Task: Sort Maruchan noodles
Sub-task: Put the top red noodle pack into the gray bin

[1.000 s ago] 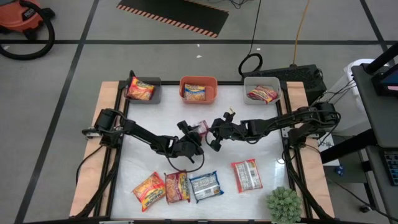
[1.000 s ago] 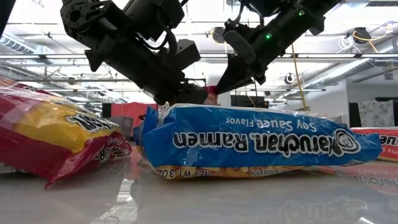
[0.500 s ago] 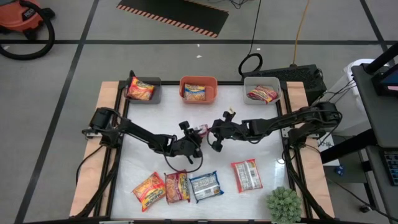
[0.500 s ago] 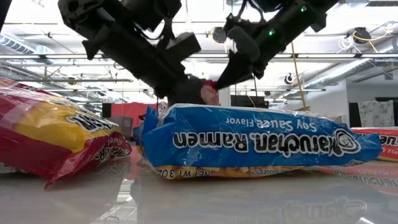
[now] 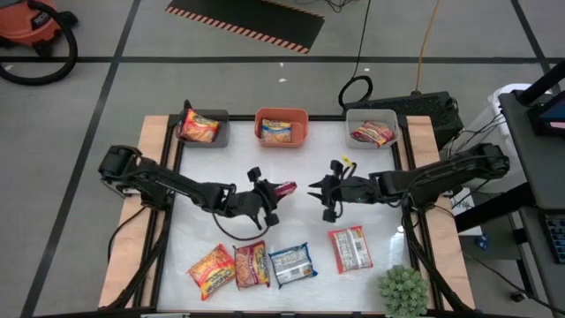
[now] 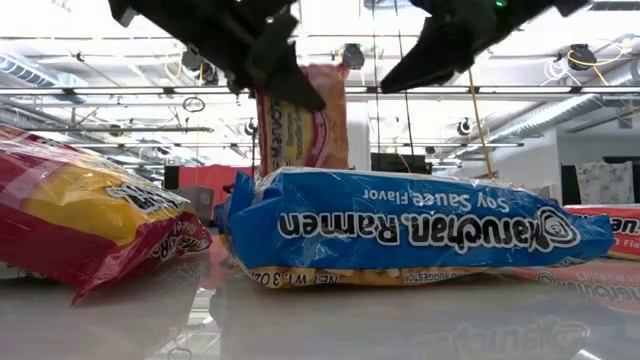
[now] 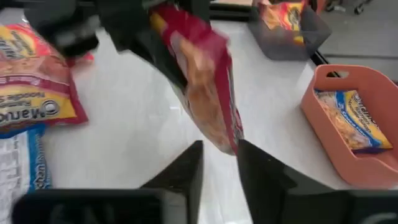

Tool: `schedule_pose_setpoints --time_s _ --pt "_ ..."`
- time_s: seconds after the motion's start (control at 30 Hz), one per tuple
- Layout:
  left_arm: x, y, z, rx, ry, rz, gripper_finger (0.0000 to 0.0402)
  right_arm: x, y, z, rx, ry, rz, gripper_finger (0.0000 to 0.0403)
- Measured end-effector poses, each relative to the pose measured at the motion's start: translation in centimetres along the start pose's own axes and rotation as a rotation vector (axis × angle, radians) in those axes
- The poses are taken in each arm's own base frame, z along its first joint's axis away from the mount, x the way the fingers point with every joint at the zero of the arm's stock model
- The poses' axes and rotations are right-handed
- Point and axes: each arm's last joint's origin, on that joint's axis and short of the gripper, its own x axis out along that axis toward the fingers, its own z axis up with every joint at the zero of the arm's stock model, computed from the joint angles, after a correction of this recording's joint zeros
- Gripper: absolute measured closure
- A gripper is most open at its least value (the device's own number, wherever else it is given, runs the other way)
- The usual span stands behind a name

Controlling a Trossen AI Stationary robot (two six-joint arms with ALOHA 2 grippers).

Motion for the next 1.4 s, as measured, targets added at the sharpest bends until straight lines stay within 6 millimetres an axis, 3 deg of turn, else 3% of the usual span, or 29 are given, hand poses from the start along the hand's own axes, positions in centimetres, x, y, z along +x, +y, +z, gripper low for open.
schedule_pose_setpoints --time_s 0.23,0.5,0.67,0.9,1.23,1.4 --pt "-2.6 0.3 2.4 -0.077 -0.116 -0.1 0.0271 -0.3 0.7 -0.6 0.031 -0.192 0.144 0.022" --pt "-3.1 0.2 3.6 -0.077 -0.199 -0.241 0.0272 0.8 1.5 -0.4 0.039 -0.26 0.177 0.0139" --pt "-2.9 0.4 3.8 -0.086 -0.225 -0.287 0.0272 1.6 2.0 -0.4 0.032 -0.297 0.182 0.012" --pt "-2.9 0.5 4.2 -0.108 -0.263 -0.312 0.0272 3.1 2.5 -0.9 0.02 -0.317 0.176 0.0156" --pt "-2.9 0.4 4.0 -0.097 -0.235 -0.321 0.0272 2.9 2.1 -0.7 -0.009 -0.327 0.175 0.0285" --pt "-3.1 0.1 3.8 -0.114 -0.222 -0.307 0.0233 3.0 1.9 -0.8 -0.017 -0.313 0.156 0.0285"
